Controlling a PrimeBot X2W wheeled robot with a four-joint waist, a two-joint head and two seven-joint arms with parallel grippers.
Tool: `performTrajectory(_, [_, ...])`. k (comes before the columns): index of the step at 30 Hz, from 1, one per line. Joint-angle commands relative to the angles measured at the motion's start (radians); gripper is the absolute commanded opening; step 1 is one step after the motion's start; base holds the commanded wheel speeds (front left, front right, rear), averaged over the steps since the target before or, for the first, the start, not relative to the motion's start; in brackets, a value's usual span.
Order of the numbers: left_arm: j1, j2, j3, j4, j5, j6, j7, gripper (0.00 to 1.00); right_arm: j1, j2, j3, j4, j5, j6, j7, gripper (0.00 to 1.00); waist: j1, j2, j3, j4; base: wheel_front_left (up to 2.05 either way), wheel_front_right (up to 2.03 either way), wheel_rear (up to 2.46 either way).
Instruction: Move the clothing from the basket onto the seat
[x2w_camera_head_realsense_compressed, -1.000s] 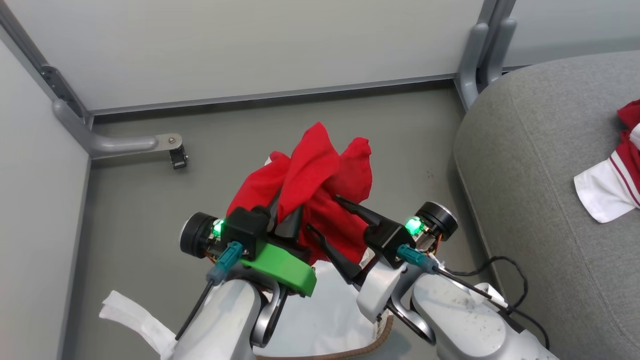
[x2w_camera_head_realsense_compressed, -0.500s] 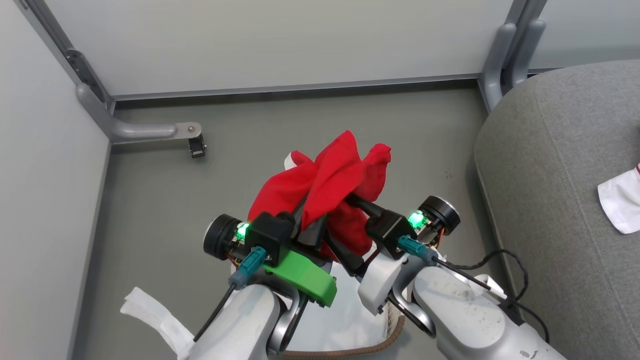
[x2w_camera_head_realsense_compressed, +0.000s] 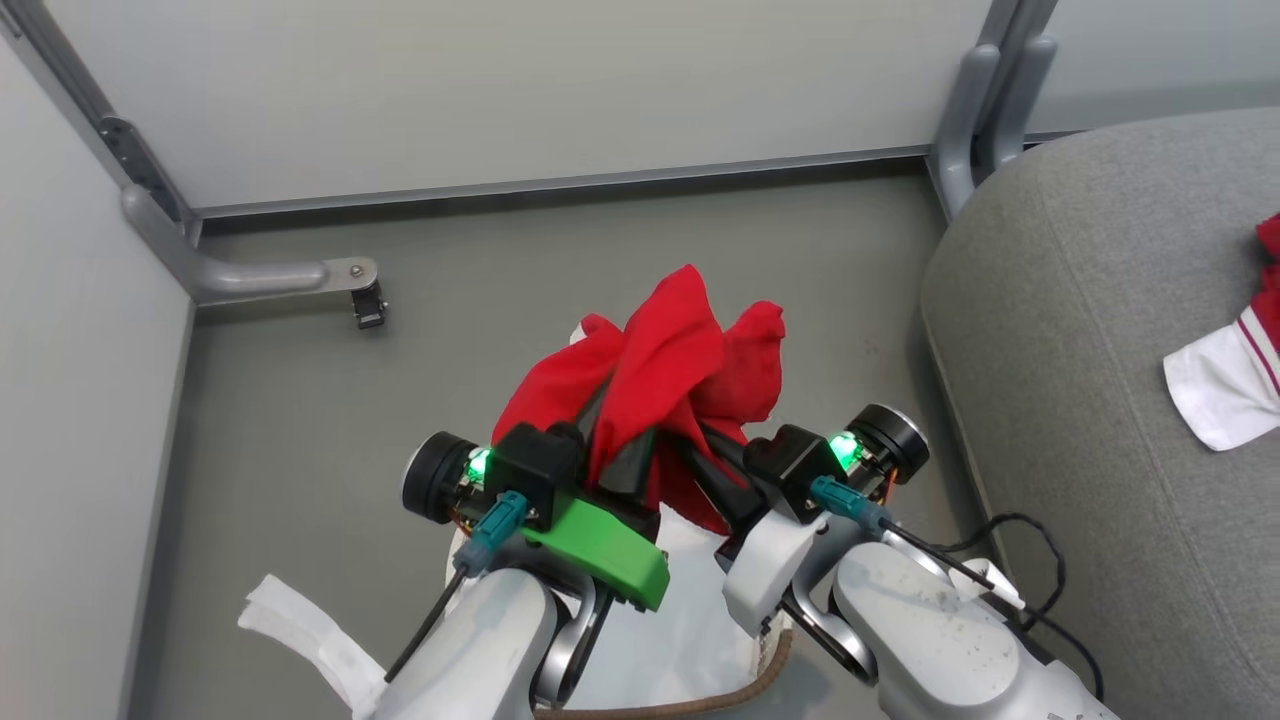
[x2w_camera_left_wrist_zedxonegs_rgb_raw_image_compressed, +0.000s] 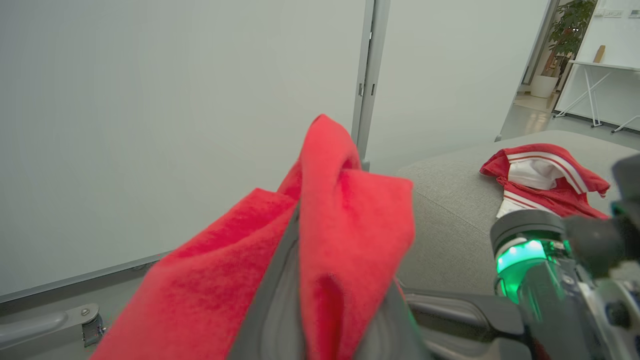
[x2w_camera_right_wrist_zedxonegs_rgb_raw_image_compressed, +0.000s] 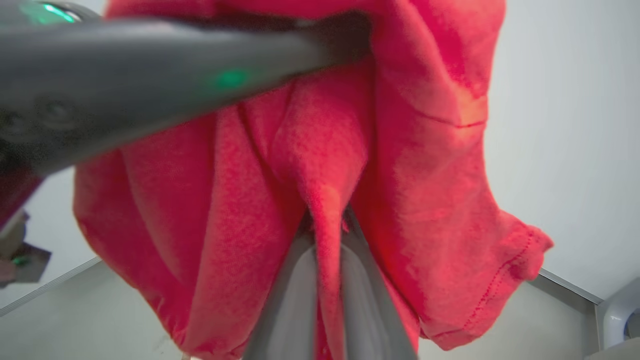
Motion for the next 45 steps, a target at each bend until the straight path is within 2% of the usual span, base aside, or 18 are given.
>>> performTrajectory(1, [-0.002,0.005,0.008,0.001,0.004,0.003,-0.003,1.0,0.01,-0.004,-0.008,-0.01,0.007,-0.001,-0.002,0.0,0.0,0.0,0.001,-0.036,0.0,0.0,0.0])
performTrajectory(31, [0.002,0.021,0.076,0.054,0.047,-0.023,-0.002,1.0,0.052,-0.004,-0.135,-0.066,0.017,-0.001,-0.002,0.0,0.0,0.0,0.039,-0.522,0.0,0.0,0.0])
performTrajectory(40, [-0.05,0.013,0.039,0.103,0.048,-0.065,-0.002,1.0,0.094,-0.003,-0.252,-0.105,-0.027,-0.001,-0.002,0.0,0.0,0.0,0.075,-0.555,0.0,0.0,0.0])
performTrajectory(45, [-0.08,0.007,0.017,0.128,0.04,-0.074,-0.002,1.0,0.121,-0.003,-0.318,-0.133,-0.044,-0.001,-0.002,0.0,0.0,0.0,0.09,-0.561,0.0,0.0,0.0])
